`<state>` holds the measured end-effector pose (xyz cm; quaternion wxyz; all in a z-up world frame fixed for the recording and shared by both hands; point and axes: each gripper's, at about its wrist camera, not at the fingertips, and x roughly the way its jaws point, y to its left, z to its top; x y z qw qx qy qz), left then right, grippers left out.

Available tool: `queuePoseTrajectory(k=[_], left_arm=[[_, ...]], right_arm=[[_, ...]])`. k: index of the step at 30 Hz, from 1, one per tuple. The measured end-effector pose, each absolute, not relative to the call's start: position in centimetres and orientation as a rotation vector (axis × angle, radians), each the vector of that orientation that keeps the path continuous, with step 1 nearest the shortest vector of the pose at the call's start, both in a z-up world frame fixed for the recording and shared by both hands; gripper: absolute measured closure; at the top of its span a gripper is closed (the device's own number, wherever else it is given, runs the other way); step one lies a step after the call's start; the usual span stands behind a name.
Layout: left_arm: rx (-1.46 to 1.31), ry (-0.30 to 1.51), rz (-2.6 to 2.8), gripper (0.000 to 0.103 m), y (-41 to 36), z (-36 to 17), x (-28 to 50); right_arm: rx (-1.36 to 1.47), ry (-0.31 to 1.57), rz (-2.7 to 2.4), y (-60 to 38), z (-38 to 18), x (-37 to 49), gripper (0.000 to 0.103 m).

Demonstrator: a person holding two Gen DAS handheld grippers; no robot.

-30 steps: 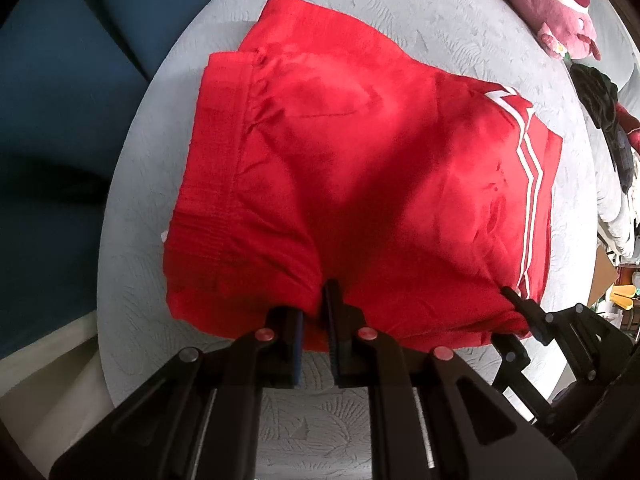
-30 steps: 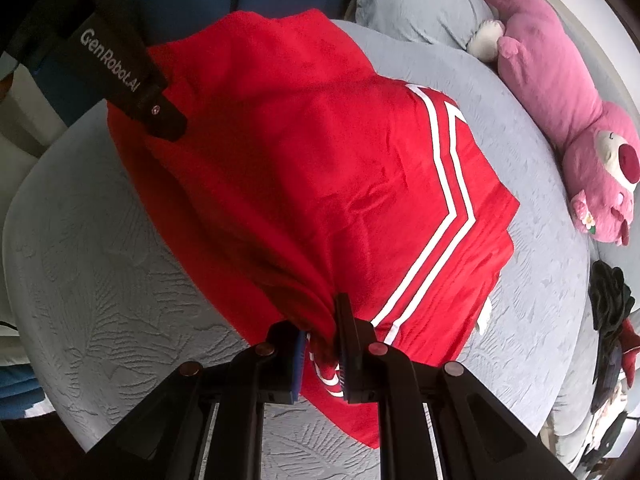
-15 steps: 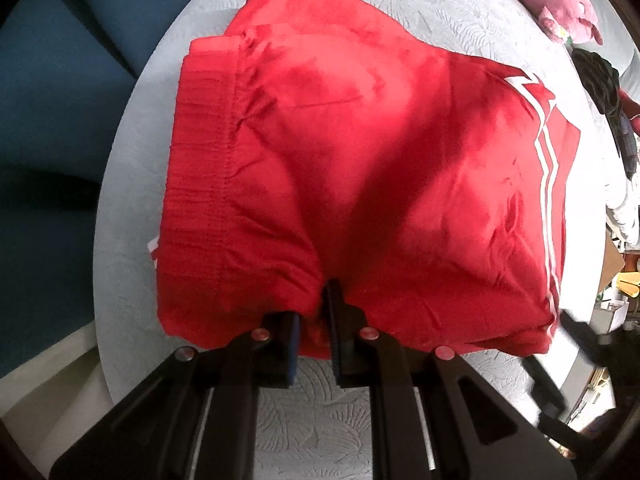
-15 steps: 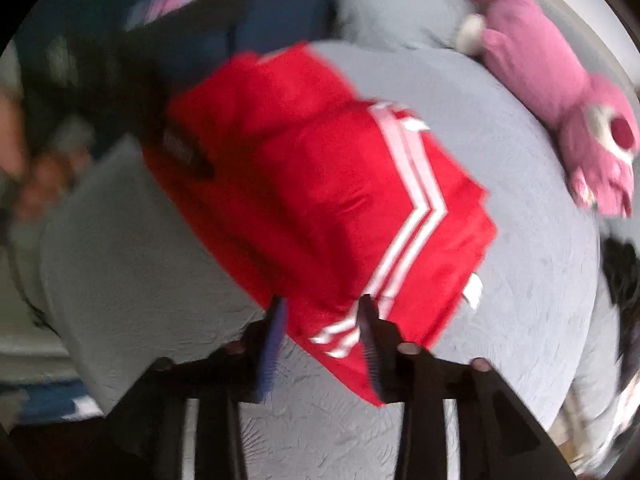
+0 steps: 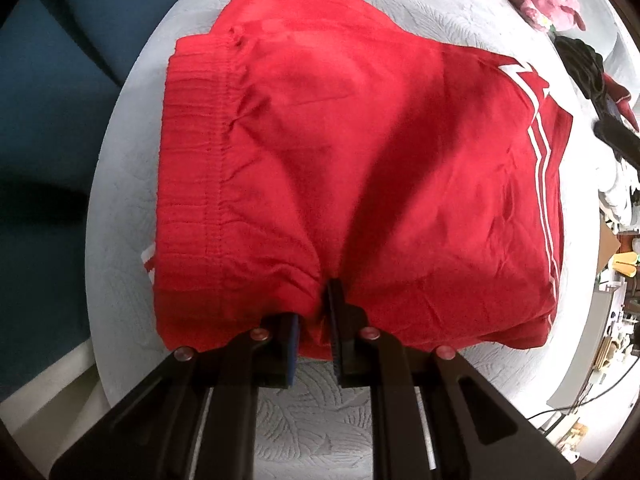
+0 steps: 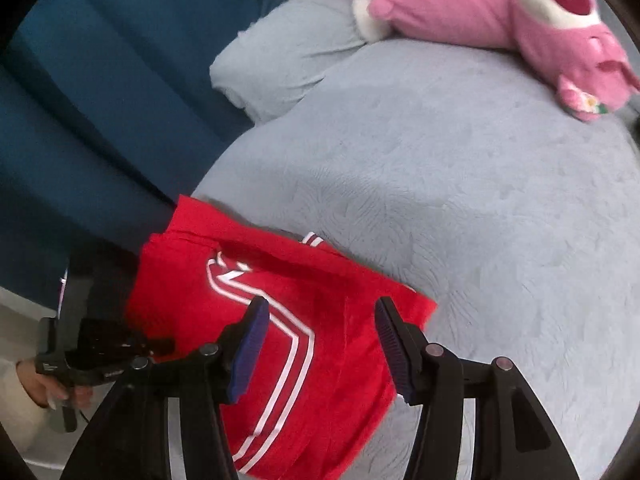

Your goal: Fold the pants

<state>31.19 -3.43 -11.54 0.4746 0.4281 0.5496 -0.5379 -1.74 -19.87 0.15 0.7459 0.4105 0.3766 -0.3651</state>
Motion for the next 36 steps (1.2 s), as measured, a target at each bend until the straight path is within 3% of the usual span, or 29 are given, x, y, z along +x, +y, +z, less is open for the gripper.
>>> queuePoseTrajectory(k=[9, 19, 34, 36], left_arm=[[1.081, 1.316, -1.334, 0.092, -3.4, -11.6, 30.9], [1.092, 1.319, -1.33, 0.092, -3.5, -11.6, 31.0], [1.084, 1.332, -1.336, 0.092, -3.5, -11.5, 31.3], [1.085, 1.33, -1.338, 0.092, -3.4, -11.5, 31.4]], right_arm=[[0.976, 0.834, -0.713, -21.7, -4.5, -0.9, 0.052], [0.961, 0.805, -0.559, -18.3, -2.7, 1.0, 0.052], [0.993, 0.841, -0.66, -22.1, -5.6, -1.5, 0.052], [0.992, 0.846, -0.634, -22.4, -5.8, -0.8, 0.06]])
